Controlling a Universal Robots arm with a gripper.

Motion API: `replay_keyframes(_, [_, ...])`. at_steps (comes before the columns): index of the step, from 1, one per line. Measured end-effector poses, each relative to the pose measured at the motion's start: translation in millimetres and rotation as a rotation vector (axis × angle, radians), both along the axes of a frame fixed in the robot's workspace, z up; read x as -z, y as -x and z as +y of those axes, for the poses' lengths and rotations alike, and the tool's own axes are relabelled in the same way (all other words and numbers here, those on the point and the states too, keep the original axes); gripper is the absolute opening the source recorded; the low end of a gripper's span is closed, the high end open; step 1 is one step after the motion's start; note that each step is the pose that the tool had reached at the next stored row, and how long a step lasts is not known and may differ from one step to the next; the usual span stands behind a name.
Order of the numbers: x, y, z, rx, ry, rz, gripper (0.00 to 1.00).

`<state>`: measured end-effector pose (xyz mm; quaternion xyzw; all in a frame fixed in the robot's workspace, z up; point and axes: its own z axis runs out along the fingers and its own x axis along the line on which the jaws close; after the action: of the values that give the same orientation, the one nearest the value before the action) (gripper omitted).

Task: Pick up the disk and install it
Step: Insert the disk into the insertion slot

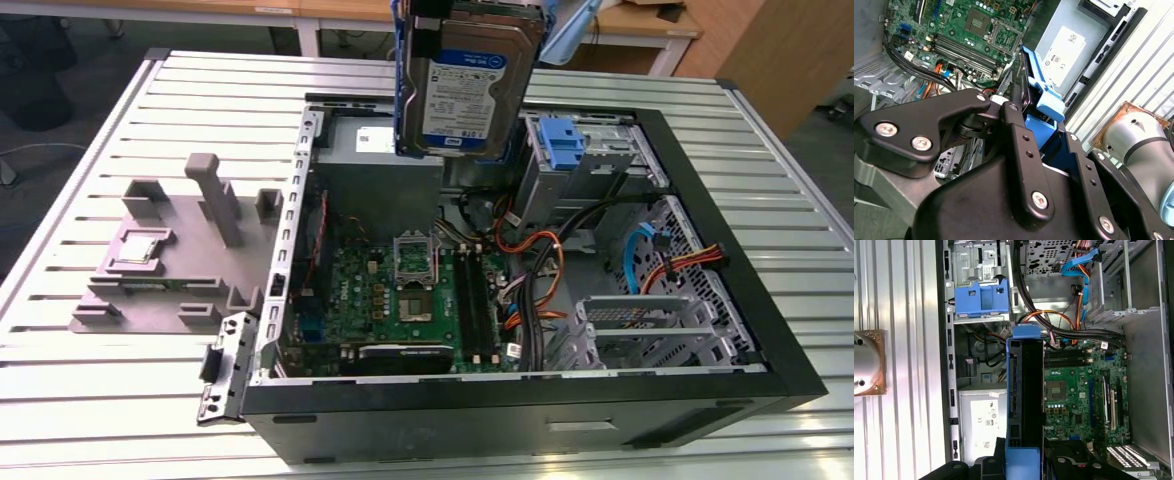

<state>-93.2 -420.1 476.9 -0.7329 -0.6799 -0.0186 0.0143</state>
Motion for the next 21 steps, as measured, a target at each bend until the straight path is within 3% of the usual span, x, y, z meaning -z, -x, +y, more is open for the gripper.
replay_keyframes(5, [0.0, 0.0, 0.9, 0.0, -0.0017, 0.0, 0.36])
replay_keyframes(6, [0.1, 0.0, -3.1, 0.0, -0.0002, 0.0, 0.36])
replay_keyframes(9, [0.1, 0.0, -5.7, 0.0, 0.0007, 0.0, 0.36])
replay_keyframes(10, [0.3, 0.0, -15.1, 0.0, 0.0042, 0.0, 0.36])
replay_keyframes(14, [0.4, 0.0, -17.7, 0.0, 0.0052, 0.0, 0.36])
replay_keyframes(15, [0.5, 0.0, -22.7, 0.0, 0.0071, 0.0, 0.36])
replay_keyframes(19, [0.6, 0.0, -30.2, 0.0, 0.01, 0.0, 0.36])
replay_keyframes(20, [0.8, 0.0, -39.8, 0.0, 0.0135, 0.0, 0.36])
replay_keyframes(21, [0.8, 0.0, -40.4, 0.0, 0.0139, 0.0, 0.36])
